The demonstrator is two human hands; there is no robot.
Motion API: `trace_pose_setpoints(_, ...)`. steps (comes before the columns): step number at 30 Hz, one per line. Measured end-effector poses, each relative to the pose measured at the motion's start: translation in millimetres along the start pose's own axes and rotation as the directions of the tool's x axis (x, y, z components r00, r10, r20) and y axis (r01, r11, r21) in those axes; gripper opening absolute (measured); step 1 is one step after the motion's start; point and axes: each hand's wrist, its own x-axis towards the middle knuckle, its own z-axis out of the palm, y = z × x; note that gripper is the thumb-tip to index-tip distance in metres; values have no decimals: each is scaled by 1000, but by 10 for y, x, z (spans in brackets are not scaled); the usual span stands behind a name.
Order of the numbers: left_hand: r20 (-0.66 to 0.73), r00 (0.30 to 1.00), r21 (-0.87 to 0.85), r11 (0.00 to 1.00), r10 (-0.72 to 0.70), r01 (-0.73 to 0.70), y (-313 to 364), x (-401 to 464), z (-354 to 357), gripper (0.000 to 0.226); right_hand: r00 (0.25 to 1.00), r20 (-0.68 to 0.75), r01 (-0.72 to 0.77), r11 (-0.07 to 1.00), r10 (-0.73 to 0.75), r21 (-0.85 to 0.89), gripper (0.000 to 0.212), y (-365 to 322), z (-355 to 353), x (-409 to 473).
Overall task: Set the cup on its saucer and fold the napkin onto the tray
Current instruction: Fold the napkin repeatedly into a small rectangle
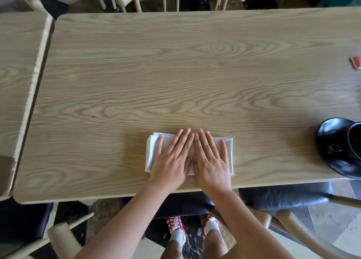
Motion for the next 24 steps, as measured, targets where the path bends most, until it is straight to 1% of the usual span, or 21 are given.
trace_pose_setpoints(3, 48, 999, 21, 1000, 10, -11, -63, -12, -49, 57, 997, 30, 78, 997, -77, -28, 55, 77, -56, 4)
trace_pose_setpoints(5, 56, 998, 33, 999, -19, 17, -156, -40, -69, 60, 993, 51, 112, 991, -108, -70, 58, 162, -76, 16)
trace_pose_setpoints(8, 66, 992, 49, 993, -109, 106, -331, -126, -127, 64, 994, 69, 94, 989, -86, -118, 64, 341, -123, 20)
trace_pose_setpoints(10, 74, 989, 53, 990, -131, 127, -405, -171, -162, 65, 993, 87, 86, 989, -76, -122, 64, 420, -142, 16)
trace_pose_setpoints(17, 79, 990, 20, 993, -118, 117, -502, -255, -175, 63, 989, 123, 98, 987, -82, -125, 63, 604, -200, -88)
trace_pose_setpoints(20, 75, 994, 7, 996, -85, 84, -547, -294, -161, 63, 985, 147, 107, 984, -86, -143, 62, 619, -209, -181)
trace_pose_setpoints(24, 72, 997, 8, 1000, -3, 2, -637, -219, -149, 64, 989, 139, 66, 987, -46, -144, 63, 578, -173, -242)
